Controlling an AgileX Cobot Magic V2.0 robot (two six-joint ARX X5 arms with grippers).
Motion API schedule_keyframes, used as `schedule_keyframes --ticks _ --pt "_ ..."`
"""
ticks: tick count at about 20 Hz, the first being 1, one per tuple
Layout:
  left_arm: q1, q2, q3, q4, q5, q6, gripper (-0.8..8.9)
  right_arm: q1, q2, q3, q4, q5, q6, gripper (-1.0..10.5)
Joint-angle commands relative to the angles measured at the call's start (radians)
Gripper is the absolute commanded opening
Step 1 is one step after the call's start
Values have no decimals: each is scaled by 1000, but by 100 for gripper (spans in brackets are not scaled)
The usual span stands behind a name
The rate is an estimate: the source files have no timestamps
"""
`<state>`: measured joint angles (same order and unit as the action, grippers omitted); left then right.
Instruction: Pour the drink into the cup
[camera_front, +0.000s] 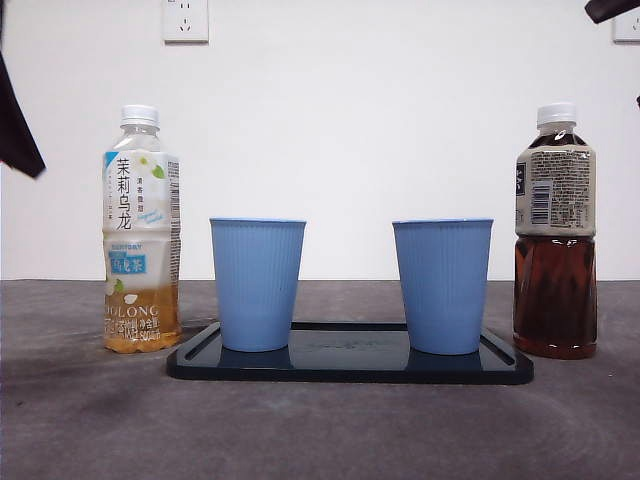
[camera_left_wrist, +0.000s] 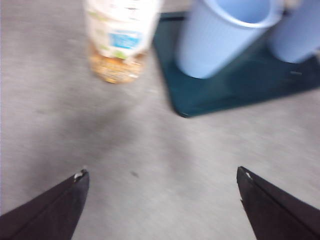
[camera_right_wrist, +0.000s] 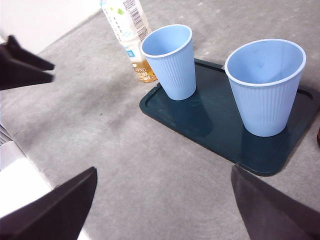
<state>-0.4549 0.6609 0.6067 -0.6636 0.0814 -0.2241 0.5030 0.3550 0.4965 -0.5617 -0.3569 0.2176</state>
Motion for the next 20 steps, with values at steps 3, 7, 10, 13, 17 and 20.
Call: schedule_keyframes --ticks 3,7,10,13,17,20 --pt "-5 -86 19 -21 29 -5 358 6 3 16 6 47 10 425" --pt "-5 -126 19 -21 29 -5 151 6 3 16 6 132 10 230" --pt "-5 -127 19 -21 29 -5 6 6 3 16 6 205 6 6" --pt "-5 -127 19 -21 29 -5 6 6 3 16 7 247 8 6" --pt "-5 -127 19 -19 29 -5 6 6 2 16 8 253 10 6" --pt "-5 -127 19 -18 29 -5 6 6 2 16 8 253 10 6"
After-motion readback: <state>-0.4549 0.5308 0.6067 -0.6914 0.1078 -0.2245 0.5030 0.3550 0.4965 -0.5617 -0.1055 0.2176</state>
